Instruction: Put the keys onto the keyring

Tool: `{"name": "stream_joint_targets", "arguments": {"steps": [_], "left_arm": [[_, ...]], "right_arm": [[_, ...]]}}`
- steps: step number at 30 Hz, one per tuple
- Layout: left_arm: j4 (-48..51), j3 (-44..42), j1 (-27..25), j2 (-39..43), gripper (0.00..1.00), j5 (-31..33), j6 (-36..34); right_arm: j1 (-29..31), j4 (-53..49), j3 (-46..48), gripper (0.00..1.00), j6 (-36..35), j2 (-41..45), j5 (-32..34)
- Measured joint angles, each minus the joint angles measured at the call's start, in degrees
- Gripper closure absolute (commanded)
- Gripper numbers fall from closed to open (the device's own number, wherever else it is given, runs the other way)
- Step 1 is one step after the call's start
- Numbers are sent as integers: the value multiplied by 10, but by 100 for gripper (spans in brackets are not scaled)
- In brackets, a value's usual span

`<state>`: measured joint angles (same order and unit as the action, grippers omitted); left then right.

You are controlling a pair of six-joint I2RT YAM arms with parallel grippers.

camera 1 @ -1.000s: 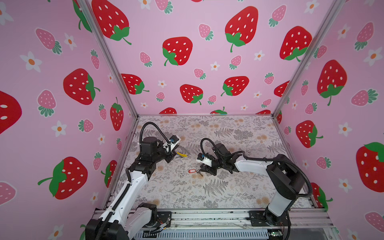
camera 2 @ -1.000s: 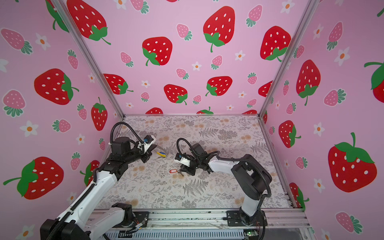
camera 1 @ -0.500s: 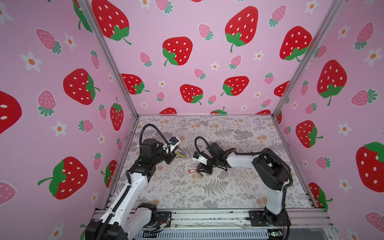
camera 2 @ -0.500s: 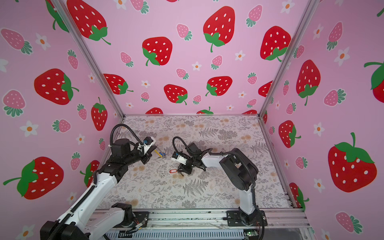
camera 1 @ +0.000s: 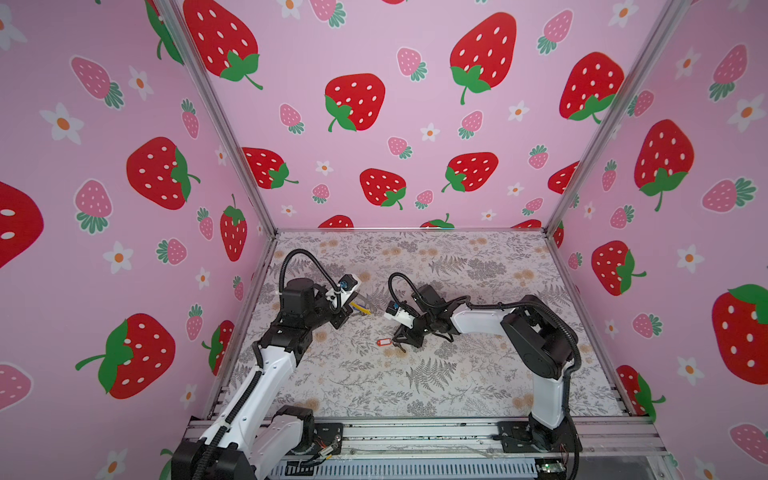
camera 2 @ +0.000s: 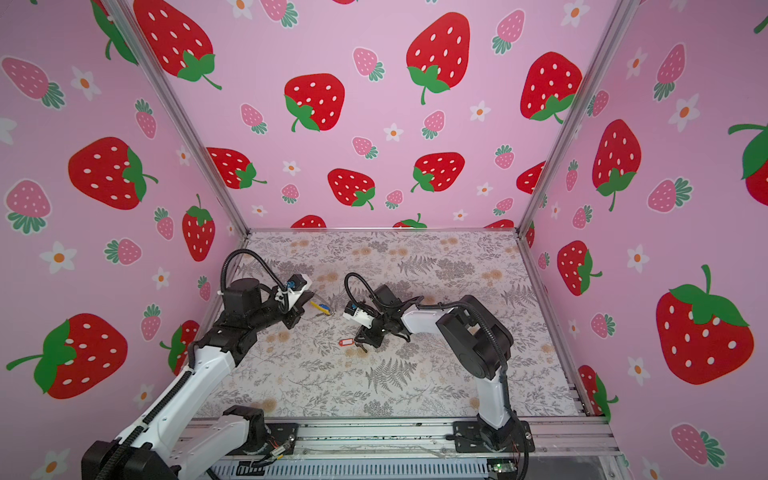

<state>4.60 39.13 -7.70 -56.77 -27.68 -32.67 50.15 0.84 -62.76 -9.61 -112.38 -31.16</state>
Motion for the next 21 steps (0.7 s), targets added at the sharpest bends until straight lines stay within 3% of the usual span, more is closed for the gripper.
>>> {"name": "stream_joint_targets", "arguments": {"steps": [21], "left_arm": [[-3,0,0,-3,100,0,0]], "right_arm": [[8,-2,-21,77,4,-23,0]]}}
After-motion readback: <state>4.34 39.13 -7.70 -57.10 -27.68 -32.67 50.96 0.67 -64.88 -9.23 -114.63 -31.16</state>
